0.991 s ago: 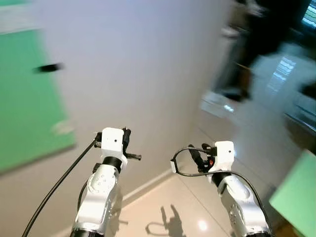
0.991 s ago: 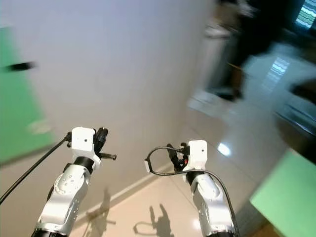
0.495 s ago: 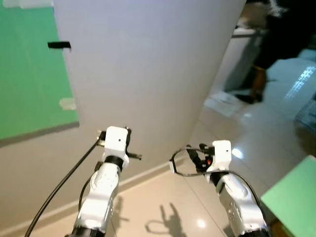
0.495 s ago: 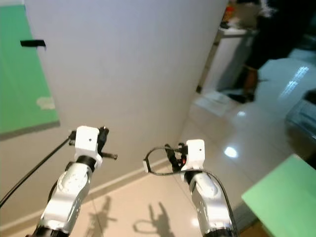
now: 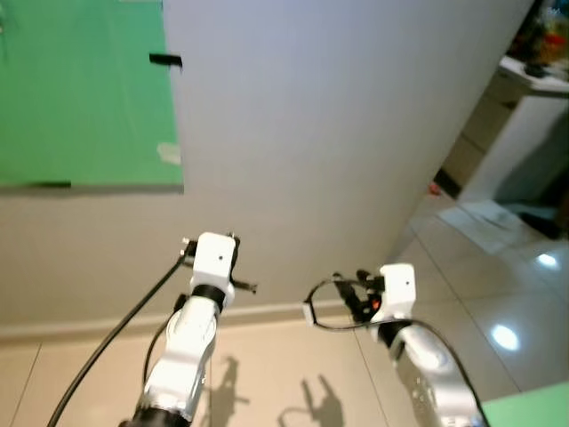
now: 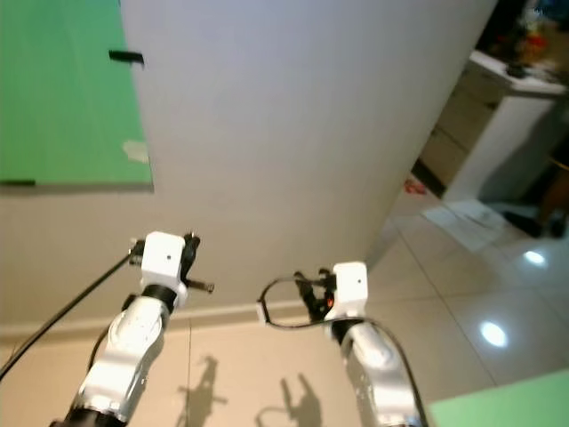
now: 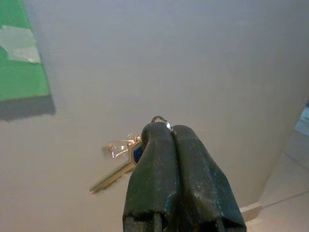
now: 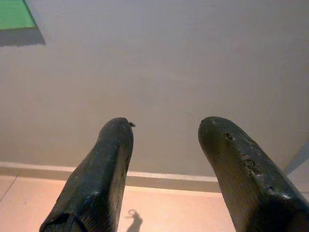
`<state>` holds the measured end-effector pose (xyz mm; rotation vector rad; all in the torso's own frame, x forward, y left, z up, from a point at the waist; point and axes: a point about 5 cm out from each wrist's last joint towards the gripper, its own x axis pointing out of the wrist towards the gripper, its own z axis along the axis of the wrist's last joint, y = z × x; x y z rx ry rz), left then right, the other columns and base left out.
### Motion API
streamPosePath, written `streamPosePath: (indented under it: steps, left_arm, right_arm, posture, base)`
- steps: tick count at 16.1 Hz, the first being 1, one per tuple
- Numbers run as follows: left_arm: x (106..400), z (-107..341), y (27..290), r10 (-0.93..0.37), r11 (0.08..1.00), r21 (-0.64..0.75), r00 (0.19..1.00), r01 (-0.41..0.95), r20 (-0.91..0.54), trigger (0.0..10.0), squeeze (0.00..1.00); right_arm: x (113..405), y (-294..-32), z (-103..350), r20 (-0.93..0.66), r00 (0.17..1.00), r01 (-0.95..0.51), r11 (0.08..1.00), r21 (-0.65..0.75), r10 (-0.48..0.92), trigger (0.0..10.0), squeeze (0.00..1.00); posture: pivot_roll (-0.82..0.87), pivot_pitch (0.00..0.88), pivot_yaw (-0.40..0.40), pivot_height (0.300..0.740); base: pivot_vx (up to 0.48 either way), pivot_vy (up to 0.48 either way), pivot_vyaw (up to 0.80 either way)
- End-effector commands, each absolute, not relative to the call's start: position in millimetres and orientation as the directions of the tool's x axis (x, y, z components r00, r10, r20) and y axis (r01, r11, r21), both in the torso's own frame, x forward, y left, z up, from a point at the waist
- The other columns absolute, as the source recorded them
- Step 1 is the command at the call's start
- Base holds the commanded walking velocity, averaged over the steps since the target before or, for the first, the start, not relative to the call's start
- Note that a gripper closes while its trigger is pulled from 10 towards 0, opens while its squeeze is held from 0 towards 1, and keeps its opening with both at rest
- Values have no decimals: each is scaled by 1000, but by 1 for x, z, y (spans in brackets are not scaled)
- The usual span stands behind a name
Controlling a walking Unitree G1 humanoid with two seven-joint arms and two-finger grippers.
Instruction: Hang keys on a hook
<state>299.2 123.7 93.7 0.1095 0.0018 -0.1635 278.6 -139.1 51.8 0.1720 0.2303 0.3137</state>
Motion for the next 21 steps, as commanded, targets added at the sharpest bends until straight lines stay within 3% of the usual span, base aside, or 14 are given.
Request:
streamPosePath:
  steps: [1,7,12,21]
  left_arm:
    - [300,95,115,-185,980,72,983,185,-7,10000,0]
    - [306,102,127,-171,963,209,985,168,-2,10000,0]
    - [302,99,127,-172,968,181,985,172,-11,10000,0]
    - [296,102,122,-200,968,159,980,196,11,10000,0]
  right_arm:
    - [280,-152,55,-194,935,-263,947,185,297,10000,0]
    - [279,-144,54,-185,933,-271,941,202,309,10000,0]
    - [282,-142,56,-176,927,-294,934,202,330,10000,12]
    - [283,-138,53,-183,904,-348,914,211,387,10000,39]
  posture:
    - [-49,0,-97,740]
    - [-32,0,-74,740]
    - [-21,0,-76,740]
    - [-2,0,-85,740]
  base:
    - [0,-458,638]
    - [0,-52,636]
    - [0,0,631]
    - [0,472,606]
